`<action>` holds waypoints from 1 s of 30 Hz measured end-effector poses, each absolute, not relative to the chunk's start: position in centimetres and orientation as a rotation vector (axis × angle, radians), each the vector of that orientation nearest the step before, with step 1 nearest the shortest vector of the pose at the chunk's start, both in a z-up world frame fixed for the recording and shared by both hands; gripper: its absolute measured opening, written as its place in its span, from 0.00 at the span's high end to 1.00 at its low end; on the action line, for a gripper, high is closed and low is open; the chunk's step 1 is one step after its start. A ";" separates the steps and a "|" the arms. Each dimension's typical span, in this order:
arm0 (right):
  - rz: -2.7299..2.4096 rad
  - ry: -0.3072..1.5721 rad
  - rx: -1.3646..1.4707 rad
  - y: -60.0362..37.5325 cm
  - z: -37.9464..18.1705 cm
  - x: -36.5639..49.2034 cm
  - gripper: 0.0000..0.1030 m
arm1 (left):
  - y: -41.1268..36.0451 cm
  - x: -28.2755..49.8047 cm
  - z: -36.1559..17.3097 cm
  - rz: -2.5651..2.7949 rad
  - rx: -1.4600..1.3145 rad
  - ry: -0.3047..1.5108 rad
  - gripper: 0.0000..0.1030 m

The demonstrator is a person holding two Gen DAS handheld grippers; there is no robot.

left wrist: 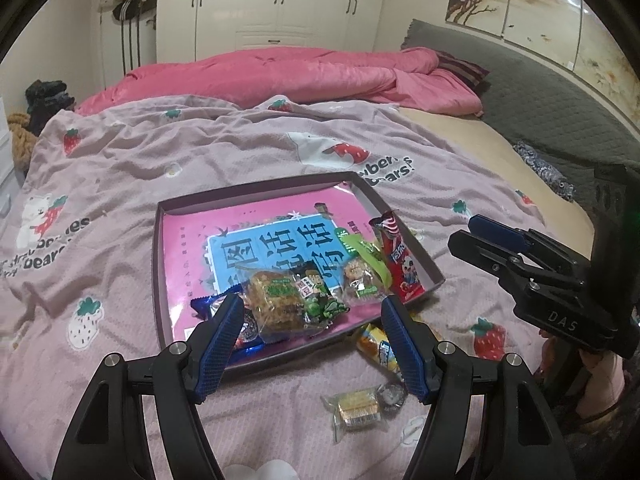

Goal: Organize snacks
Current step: 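Withdraw both open grippers from the tray toward the snack pile, then move both open grippers down toward the snacks lying beside the tray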

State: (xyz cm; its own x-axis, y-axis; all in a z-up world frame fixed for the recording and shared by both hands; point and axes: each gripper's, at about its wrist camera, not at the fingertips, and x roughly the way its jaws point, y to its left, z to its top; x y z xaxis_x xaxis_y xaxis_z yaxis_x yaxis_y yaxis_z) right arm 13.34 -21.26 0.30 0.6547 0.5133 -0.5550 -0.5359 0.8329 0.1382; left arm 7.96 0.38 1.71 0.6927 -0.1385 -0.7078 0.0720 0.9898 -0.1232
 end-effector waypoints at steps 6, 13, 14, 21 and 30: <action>0.596 0.616 -0.043 -21.3 0.5 12.6 0.49 | 0.4 7.4 1.9 -0.111 -0.079 0.803 0.29; 0.608 0.630 -0.058 -21.1 0.4 11.6 0.49 | 0.1 6.8 1.8 -0.115 -0.068 0.819 0.29; 0.612 0.635 -0.059 -21.1 0.4 11.5 0.49 | 0.0 6.7 1.7 -0.119 -0.068 0.826 0.29; 0.627 0.668 -0.081 -20.5 -0.2 10.5 0.49 | -0.5 6.1 0.5 -0.129 -0.051 0.875 0.29; 0.637 0.712 -0.091 -20.4 -1.0 9.9 0.49 | -1.1 5.2 -1.0 -0.137 -0.018 0.925 0.29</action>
